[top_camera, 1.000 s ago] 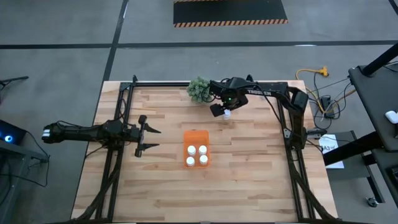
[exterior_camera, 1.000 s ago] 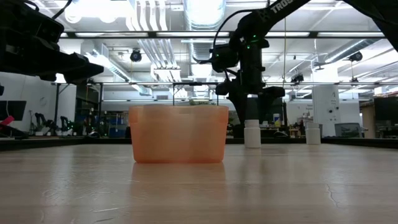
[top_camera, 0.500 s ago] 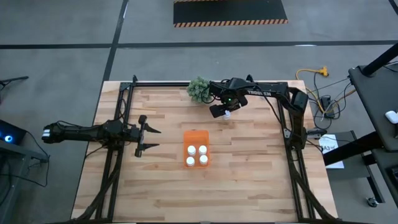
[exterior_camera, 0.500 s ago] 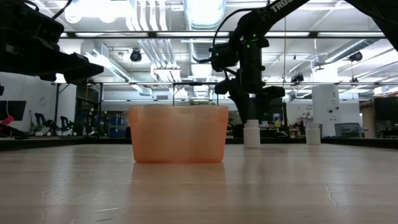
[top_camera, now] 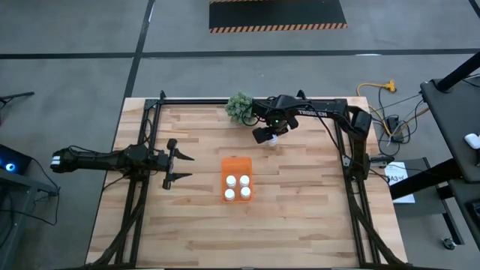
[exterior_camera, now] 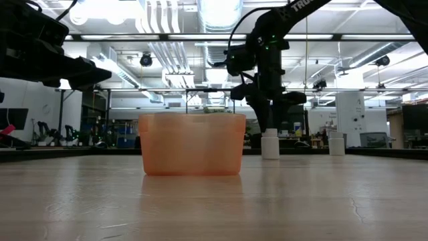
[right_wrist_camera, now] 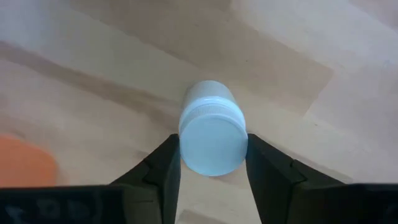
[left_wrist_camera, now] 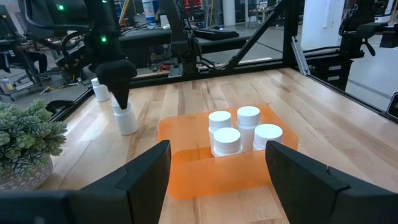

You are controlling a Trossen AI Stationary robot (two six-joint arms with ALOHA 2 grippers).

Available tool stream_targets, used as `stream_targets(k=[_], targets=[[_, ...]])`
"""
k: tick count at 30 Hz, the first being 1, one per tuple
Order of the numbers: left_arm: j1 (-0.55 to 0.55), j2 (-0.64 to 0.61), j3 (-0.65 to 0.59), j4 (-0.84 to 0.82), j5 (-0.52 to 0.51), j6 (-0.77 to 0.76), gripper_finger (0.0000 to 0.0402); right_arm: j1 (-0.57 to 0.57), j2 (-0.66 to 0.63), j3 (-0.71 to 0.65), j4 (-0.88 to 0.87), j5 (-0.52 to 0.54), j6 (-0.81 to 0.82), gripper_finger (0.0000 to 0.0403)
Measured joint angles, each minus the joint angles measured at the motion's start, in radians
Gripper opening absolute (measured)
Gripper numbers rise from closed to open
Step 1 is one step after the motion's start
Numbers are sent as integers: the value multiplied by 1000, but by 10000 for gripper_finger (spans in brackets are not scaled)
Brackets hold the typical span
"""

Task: Pick and place pill bottles into a basket
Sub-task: Put the bottom white pill bottle into the orange bin

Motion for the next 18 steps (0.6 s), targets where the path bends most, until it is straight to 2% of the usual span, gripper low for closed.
stream_targets(k=[10,18], targets=[[0,0,0,0,0,0,245,44,-5,51,-64,-18,-13,136],[0,0,0,0,0,0,245,118,-6,165,-132,-35,16,136]])
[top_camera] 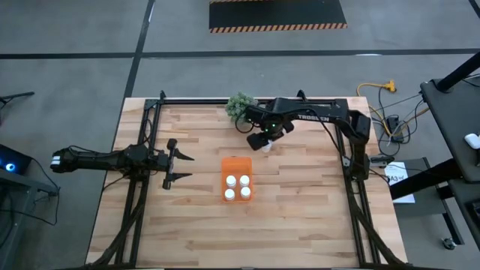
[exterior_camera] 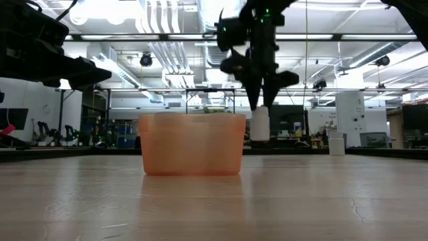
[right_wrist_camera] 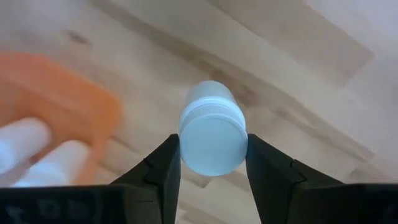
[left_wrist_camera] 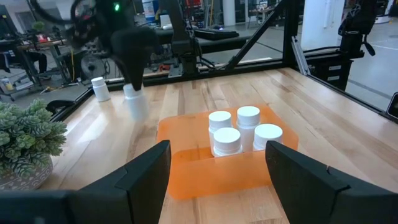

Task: Pick and place pill bottles into a basket
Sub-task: Put the bottom white pill bottle into the orange bin

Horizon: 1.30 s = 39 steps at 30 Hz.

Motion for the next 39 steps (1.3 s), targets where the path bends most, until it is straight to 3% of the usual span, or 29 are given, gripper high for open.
stream_targets(k=[18,27,39], targets=[[0,0,0,0,0,0,245,176,-1,233,-66,25,219,136],[0,0,0,0,0,0,245,253,4,254,-35,15,300,136],[0,2,0,1,0,0,245,268,58,260,26,1,270,136]])
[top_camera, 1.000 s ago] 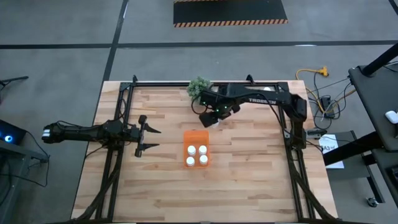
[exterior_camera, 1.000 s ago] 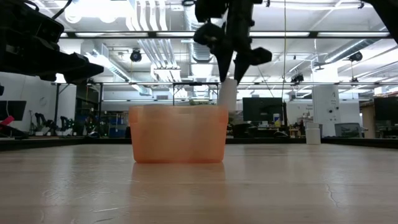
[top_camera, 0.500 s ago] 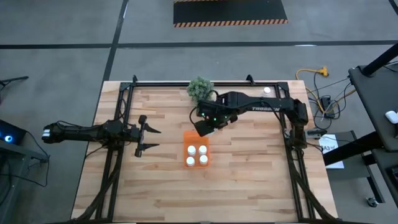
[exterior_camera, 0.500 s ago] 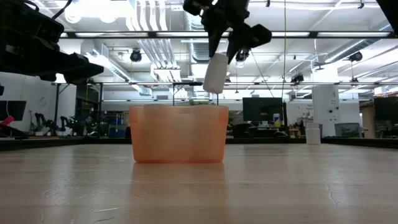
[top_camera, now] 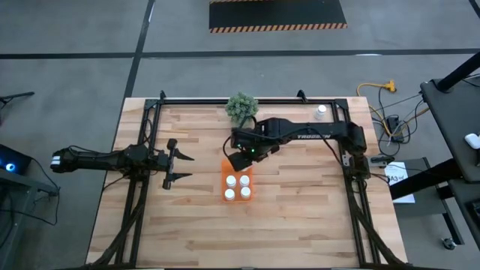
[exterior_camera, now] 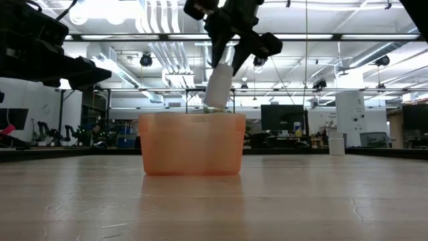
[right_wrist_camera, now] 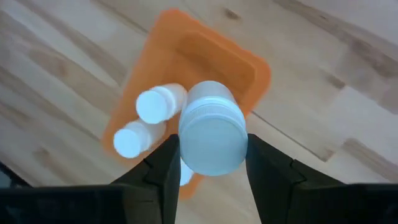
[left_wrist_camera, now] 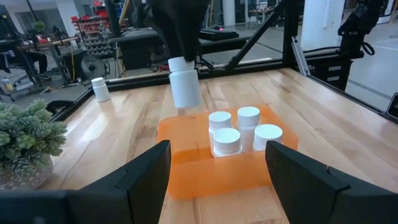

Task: Pick and place pill bottles into a basket
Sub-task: Put the bottom white pill bottle into the orange bin

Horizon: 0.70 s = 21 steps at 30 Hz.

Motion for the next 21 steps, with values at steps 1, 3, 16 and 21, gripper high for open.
stream_targets(k=[1,3,16,21], targets=[[0,1,0,-1,0,0,245,0,9,0,16,-3,-1,136],[0,-2,0,-2,0,0,245,-1,21,2,25,-16,-15,136],[0,2,0,-1,0,0,245,-13,275,405,-206,-8,-158,136],[0,4,0,-2,1,0,245,-17,246,307,-209,-19,-155,136]])
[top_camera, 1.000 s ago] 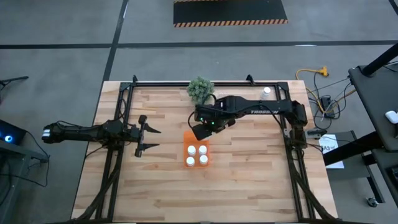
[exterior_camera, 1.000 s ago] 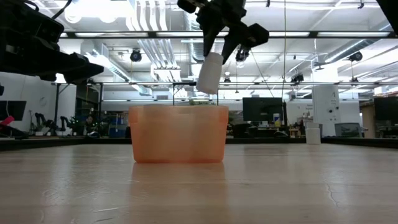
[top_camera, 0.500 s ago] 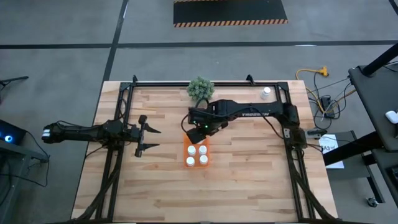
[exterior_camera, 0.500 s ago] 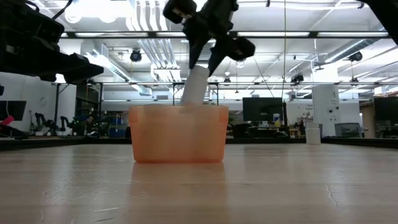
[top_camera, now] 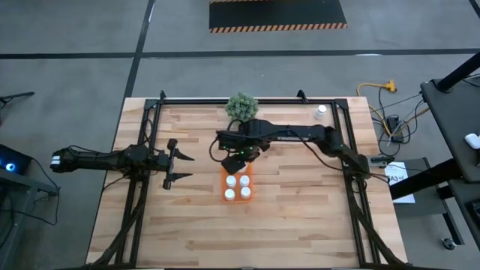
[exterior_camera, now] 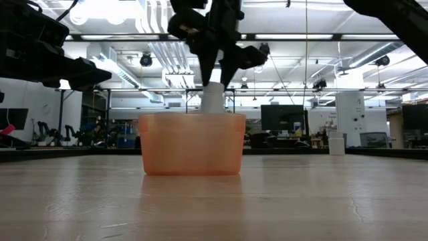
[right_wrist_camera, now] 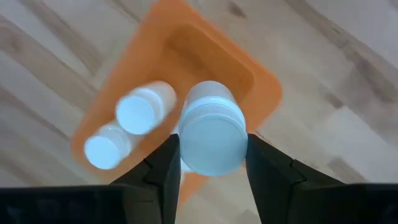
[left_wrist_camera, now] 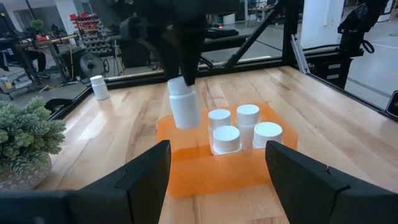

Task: Pick and place pill bottles into a basket
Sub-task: Put the bottom white pill bottle into the orange bin

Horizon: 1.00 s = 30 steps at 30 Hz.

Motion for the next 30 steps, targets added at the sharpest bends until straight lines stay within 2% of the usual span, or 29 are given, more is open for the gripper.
stream_targets(k=[10,17,23,30], targets=[[0,0,0,1,-1,0,245,4,1,58,-2,49,-25,136],[0,0,0,0,-1,0,245,5,2,52,48,72,-85,136],[0,0,0,1,-1,0,245,11,5,34,130,74,-194,136],[0,-1,0,1,-1,0,245,14,5,10,131,71,-323,136]])
